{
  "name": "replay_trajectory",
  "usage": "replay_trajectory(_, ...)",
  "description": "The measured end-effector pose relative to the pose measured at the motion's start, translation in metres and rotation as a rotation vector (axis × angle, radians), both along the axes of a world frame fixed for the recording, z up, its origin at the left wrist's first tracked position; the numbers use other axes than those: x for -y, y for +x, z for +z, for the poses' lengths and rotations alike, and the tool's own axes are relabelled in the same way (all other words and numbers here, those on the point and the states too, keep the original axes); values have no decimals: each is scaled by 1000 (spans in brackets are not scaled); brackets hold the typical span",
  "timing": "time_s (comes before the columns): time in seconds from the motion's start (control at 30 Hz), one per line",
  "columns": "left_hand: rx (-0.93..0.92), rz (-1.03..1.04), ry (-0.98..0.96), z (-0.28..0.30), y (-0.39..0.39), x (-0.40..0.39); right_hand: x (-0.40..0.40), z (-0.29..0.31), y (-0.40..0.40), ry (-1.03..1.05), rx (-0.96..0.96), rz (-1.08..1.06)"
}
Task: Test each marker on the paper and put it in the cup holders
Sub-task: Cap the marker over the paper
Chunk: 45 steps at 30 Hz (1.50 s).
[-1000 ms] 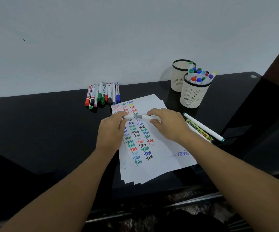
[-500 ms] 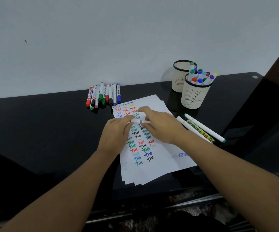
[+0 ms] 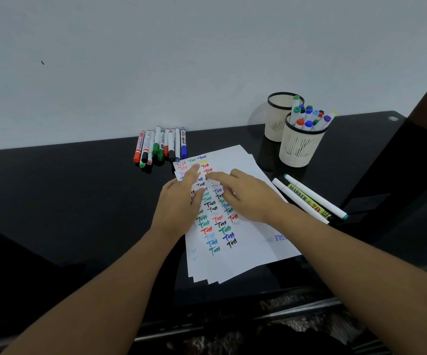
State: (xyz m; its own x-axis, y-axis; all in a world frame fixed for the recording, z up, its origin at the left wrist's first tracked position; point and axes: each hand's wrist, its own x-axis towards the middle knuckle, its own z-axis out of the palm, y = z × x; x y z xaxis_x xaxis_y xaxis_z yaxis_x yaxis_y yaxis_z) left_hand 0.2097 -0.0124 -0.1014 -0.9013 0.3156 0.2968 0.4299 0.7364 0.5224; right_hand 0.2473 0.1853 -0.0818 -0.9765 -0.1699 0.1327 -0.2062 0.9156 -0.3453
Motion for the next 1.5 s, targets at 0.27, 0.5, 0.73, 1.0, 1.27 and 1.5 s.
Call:
replay_trajectory(0.27,-89,51,-129,-15,-16,1,2,-4,-4,-120,-73,-77)
replay_trajectory(0.5,-69,43,-153,-17,-19,2,6,-2,-4,-254,-68,-109)
replay_trajectory(0.73,-91,39,-147,-18,-19,2,3,-2,-7,-209,-88,-78)
replay_trajectory(1.0,-81,18,-144,-22,-20,3,5,-3,-3,-86,-31,-34)
replay_trajectory(1.27,130,-14,-384,-15,-19,0,3,-1,-2,-130,-35,-28)
replay_trajectory(1.5,138,0,-407,-13,-18,-1,-1,2,1,-172,-67,-33)
